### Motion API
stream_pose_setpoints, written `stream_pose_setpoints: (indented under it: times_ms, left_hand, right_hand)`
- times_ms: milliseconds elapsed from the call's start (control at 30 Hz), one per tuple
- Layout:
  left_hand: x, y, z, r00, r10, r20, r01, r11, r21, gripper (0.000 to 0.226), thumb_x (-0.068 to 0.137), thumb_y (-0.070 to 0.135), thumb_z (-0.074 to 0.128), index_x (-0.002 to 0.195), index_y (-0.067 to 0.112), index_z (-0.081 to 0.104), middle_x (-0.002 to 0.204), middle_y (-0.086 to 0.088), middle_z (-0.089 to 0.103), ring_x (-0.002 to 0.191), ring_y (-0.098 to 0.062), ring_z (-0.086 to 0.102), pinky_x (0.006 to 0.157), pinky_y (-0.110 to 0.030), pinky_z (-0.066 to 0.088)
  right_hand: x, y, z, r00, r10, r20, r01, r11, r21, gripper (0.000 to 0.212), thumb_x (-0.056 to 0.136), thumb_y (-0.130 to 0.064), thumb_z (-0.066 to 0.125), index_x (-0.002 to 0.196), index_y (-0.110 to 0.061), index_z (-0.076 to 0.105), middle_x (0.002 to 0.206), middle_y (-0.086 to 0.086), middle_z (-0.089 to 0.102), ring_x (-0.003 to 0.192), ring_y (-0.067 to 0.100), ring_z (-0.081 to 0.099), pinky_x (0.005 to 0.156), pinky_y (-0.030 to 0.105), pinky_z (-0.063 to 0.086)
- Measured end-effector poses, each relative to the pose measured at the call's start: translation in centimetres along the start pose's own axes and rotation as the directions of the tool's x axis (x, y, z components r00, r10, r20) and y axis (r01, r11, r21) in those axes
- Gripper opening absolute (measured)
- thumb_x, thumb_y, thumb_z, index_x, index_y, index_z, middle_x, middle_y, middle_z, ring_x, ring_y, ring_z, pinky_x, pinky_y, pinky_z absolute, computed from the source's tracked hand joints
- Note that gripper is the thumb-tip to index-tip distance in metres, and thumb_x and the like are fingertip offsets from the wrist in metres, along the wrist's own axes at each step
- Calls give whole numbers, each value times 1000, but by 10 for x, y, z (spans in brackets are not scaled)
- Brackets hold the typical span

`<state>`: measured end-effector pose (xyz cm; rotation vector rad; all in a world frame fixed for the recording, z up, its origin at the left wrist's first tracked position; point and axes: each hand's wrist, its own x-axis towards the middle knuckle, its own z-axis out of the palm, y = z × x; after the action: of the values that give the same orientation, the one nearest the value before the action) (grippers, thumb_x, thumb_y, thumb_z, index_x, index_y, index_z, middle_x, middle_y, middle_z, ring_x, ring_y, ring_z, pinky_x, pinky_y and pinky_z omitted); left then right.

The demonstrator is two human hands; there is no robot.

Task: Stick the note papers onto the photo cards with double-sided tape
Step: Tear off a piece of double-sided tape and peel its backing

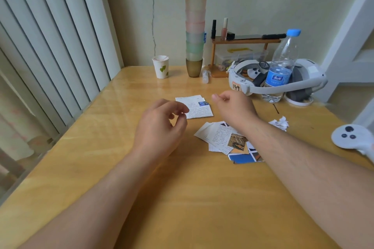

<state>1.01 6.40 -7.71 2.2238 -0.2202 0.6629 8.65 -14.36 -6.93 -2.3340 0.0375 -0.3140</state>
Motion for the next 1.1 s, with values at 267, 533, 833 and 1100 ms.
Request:
stream_pose_setpoints:
  times_ms: [267, 533, 833, 1100]
  left_hand:
    - [4, -1, -23, 871, -111, 478, -72, 935, 348, 46, 85, 52, 69, 127, 45, 53, 101, 12, 51, 111, -18, 49, 92, -34, 43]
    - [5, -7, -46, 783, -150, 604, -79, 938, 336, 36, 99, 47, 57, 131, 56, 42, 85, 19, 68, 81, -1, 62, 70, -23, 52]
    - [-7, 10, -26, 815, 95, 571, 158, 912, -378, 62, 89, 4, 81, 126, 40, 48, 97, -8, 74, 82, -26, 65, 80, -45, 56]
    - [-16, 13, -7, 872, 110, 477, 205, 802, -561, 46, 87, 9, 73, 117, 36, 51, 93, -7, 64, 81, -30, 56, 74, -52, 47]
  right_hand:
    - [-71, 7, -19, 977, -211, -8, 208, 955, 209, 21, 96, -29, 69, 115, -37, 66, 90, -13, 65, 77, 7, 59, 71, 29, 51]
    - [-79, 14, -15, 958, -286, 5, 280, 939, 199, 19, 95, -28, 70, 112, -37, 69, 91, -15, 66, 88, 8, 59, 72, 9, 42]
    - [-83, 10, -19, 896, -443, -23, 436, 869, 235, 23, 103, -15, 60, 119, -21, 76, 105, -19, 67, 98, 0, 61, 78, 7, 42]
    - [-81, 15, -23, 867, -497, -38, 490, 836, 247, 16, 94, -23, 68, 107, -21, 78, 105, -14, 66, 91, 13, 65, 73, 20, 52]
